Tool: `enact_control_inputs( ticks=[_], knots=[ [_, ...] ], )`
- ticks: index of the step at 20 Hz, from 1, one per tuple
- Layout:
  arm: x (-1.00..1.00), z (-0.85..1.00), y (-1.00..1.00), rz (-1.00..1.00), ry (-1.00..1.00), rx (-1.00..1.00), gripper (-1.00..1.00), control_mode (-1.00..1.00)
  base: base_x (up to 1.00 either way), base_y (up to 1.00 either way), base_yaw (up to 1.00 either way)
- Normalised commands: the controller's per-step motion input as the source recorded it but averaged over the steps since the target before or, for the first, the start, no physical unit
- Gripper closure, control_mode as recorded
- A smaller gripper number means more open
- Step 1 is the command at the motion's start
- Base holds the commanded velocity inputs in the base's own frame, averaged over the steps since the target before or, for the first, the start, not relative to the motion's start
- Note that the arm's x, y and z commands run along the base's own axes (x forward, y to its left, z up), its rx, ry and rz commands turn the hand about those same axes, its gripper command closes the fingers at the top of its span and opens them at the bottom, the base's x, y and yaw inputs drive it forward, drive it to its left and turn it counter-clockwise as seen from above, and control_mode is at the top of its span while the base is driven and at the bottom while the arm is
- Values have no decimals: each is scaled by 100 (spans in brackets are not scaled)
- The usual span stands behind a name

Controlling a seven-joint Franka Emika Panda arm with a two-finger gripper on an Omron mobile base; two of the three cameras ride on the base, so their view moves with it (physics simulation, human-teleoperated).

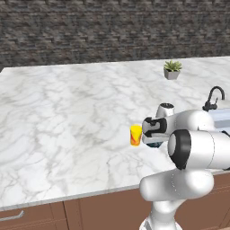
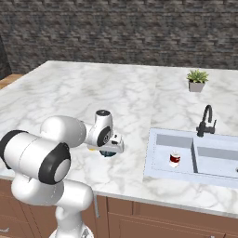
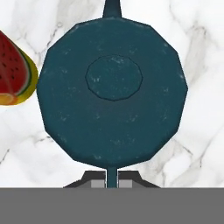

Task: Pick the cup and teapot and place them in the sink. Then turn on the water.

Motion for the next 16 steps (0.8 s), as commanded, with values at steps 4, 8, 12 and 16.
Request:
enact_control_inputs(
  ticks=[4,8,12,16],
  knots=[
    [0,-2,0,0,0,0,100,-100,0,0,0],
    [0,0,0,0,0,0,100,-100,0,0,0],
    [0,0,-7,0,0,0,100,-100,0,0,0],
    [0,12,-16,0,0,0,100,-100,0,0,0]
  ],
)
